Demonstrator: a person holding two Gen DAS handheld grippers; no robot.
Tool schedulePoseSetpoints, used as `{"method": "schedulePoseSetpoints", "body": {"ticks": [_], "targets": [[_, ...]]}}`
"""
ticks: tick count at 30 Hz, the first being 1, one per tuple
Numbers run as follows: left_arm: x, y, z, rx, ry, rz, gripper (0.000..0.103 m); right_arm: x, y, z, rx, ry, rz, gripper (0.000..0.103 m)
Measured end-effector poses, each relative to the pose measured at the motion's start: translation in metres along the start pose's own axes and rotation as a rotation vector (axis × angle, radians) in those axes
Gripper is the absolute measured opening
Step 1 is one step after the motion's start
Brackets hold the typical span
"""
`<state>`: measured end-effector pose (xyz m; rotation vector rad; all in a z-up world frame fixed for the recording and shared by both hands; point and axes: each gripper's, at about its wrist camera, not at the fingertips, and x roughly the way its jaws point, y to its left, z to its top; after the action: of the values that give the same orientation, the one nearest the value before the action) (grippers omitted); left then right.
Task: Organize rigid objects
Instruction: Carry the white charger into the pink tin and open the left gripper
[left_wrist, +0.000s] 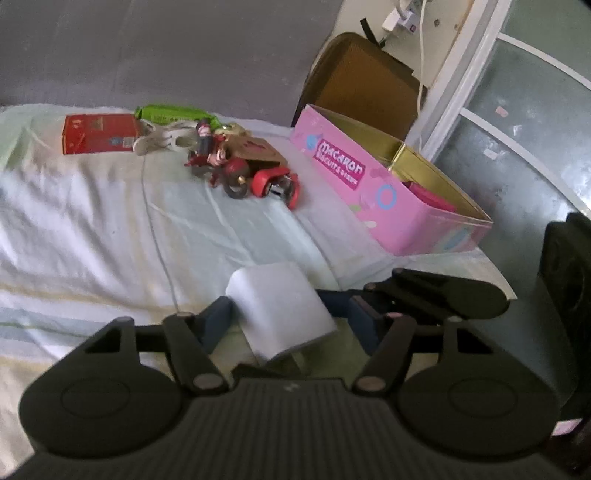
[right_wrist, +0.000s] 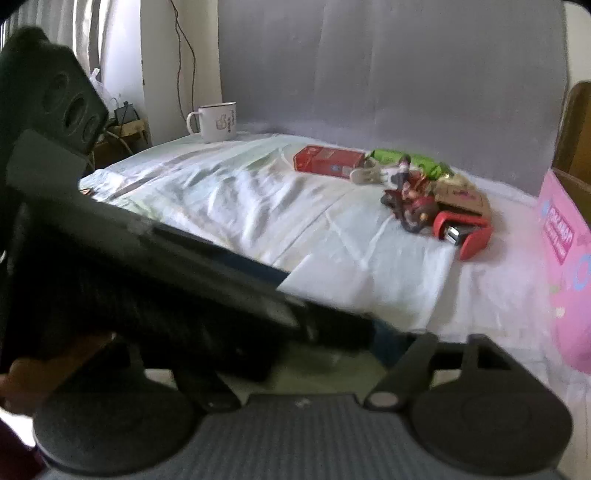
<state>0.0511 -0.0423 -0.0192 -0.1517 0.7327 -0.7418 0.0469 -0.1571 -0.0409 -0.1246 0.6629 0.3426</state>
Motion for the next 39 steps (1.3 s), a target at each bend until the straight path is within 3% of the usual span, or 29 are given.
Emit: {"method": "schedulePoseSetpoints", "body": {"ticks": [2,6,14,30,39], "targets": [[-0.001,0.002,0.002,-0.013,0.006,-0.011,0.069,-0.004,-0.004,0.000,0.026,-0.010,-0.003,0.060],[-0.001,-0.008,0.011,-0.009,-0.011,-0.033,0.068,-0.017,-0.007,0.005,0.016,-0.063,-0.042,0.060],[0.002,-0.045,0.044,0.079,-0.087,-0.050,0.068,-0.039,-0.040,0.016,0.058,-0.138,-0.104,0.049],[0.018,-0.106,0.081,0.191,-0.154,-0.104,0.068,-0.088,-0.089,0.020,0.124,-0.282,-0.217,0.048],[0.052,-0.150,0.098,0.267,-0.156,-0.158,0.068,-0.110,-0.130,0.010,0.174,-0.328,-0.315,0.048]]}}
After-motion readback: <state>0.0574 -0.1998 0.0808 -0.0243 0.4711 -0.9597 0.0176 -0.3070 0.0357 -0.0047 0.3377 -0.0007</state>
